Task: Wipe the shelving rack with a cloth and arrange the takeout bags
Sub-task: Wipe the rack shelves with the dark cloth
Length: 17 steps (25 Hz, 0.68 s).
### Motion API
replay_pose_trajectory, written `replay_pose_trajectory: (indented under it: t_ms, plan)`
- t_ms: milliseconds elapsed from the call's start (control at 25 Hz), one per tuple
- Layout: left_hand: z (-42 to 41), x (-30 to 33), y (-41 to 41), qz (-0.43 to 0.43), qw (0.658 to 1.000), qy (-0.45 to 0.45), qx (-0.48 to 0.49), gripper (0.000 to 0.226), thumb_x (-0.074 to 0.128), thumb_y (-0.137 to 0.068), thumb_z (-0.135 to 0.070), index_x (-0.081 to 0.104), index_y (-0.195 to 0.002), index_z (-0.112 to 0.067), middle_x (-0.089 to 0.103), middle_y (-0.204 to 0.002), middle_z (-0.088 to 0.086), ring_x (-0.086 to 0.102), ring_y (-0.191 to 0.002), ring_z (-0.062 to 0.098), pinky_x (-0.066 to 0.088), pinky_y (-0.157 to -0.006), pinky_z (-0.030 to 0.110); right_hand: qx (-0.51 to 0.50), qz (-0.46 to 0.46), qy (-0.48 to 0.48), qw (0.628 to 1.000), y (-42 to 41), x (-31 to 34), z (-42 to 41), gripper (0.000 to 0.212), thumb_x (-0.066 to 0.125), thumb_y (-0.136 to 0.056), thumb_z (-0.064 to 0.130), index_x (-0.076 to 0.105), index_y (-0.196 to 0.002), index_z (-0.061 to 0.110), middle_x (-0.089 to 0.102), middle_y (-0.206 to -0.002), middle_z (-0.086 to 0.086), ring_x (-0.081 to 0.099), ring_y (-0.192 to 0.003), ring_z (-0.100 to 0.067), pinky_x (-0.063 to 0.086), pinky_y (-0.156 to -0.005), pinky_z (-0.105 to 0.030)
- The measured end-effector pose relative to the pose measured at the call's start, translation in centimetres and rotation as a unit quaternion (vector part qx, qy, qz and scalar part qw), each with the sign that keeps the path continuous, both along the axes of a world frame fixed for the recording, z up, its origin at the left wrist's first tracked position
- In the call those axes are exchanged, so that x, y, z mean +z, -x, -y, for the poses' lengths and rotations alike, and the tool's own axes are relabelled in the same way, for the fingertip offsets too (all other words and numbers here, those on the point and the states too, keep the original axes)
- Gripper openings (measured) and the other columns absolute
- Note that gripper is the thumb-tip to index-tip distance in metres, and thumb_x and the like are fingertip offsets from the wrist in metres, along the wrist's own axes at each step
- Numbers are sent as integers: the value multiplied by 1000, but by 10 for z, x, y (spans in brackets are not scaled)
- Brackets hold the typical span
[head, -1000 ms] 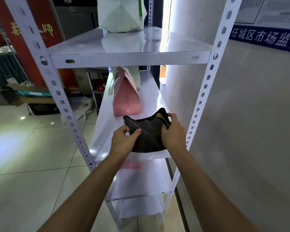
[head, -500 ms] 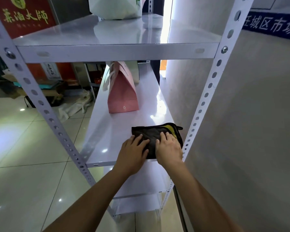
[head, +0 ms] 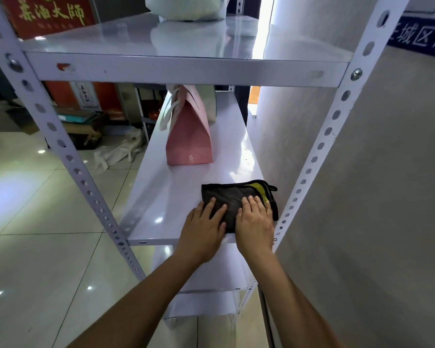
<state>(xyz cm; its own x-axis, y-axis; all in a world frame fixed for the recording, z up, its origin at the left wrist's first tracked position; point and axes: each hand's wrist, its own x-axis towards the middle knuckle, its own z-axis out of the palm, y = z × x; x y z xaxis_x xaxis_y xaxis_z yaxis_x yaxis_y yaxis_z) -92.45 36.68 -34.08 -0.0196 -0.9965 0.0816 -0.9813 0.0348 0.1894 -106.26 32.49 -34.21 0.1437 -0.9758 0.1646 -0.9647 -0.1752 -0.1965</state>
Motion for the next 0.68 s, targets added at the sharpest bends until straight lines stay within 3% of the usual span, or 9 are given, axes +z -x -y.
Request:
replay_pose_trajectory:
  t_ms: [280, 440, 560, 680]
  plan:
    - [-37, 9, -10, -59, 998, 13, 7, 48, 38, -103, -40, 35, -150, -28, 37, -157, 0, 36, -141, 16, 26, -118, 32, 21, 170, 42, 984, 4, 5, -43, 41, 54, -102, 21, 58, -141, 12, 55, -148, -8, 43, -143, -23, 22, -126, -41]
    - [-66, 19, -19, -95, 995, 11, 5, 42, 44, -102, -34, 46, -143, -26, 49, -146, -4, 46, -131, 14, 32, -111, 27, 10, 232, 36, 972, -4, 6, -72, 32, 63, -97, 19, 68, -128, 13, 63, -137, -8, 54, -131, -26, 40, -112, -43]
    - [-87, 27, -30, -107, 994, 13, 9, 35, 47, -101, -32, 54, -135, -26, 55, -138, -5, 51, -121, 12, 34, -103, 21, 33, 253, 25, 966, -18, 6, -88, 26, 65, -95, 19, 70, -120, 15, 69, -123, -5, 59, -116, -25, 42, -100, -36]
    - [-108, 34, -43, -127, 992, 12, 19, 33, 46, -102, -32, 54, -134, -27, 56, -135, -6, 52, -118, 11, 38, -101, 22, 78, 261, -25, 962, -37, 6, -102, 29, 62, -97, 24, 67, -125, 16, 68, -126, -2, 60, -115, -21, 40, -102, -27]
